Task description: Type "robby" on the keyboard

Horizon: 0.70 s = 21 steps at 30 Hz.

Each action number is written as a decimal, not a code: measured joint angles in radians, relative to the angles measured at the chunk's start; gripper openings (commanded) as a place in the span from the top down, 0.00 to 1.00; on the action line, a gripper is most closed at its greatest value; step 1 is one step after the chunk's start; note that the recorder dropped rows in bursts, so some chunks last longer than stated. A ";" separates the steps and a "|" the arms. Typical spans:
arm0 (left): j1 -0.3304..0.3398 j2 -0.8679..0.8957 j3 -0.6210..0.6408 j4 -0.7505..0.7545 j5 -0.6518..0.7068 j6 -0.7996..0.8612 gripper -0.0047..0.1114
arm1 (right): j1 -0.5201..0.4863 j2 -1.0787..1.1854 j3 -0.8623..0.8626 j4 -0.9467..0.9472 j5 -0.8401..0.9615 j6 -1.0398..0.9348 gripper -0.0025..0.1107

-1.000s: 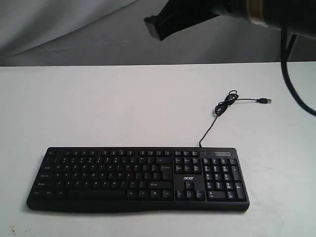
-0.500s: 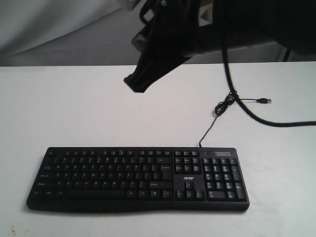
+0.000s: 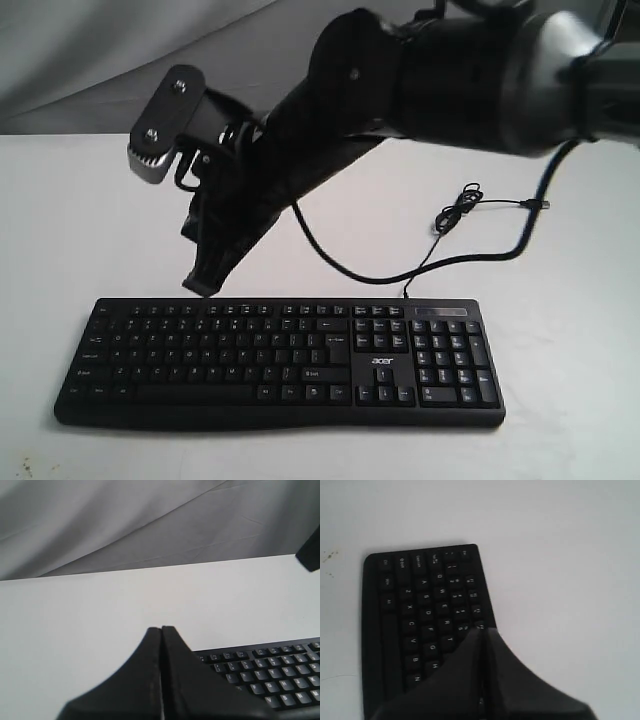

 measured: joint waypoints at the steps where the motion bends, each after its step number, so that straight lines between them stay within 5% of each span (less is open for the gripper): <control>1: 0.000 0.000 0.000 0.000 0.000 0.000 0.96 | 0.000 0.025 -0.010 0.032 0.005 -0.030 0.98; 21: 0.000 0.000 0.000 0.000 0.000 0.000 0.96 | 0.000 0.256 -0.070 0.358 0.073 -0.341 0.98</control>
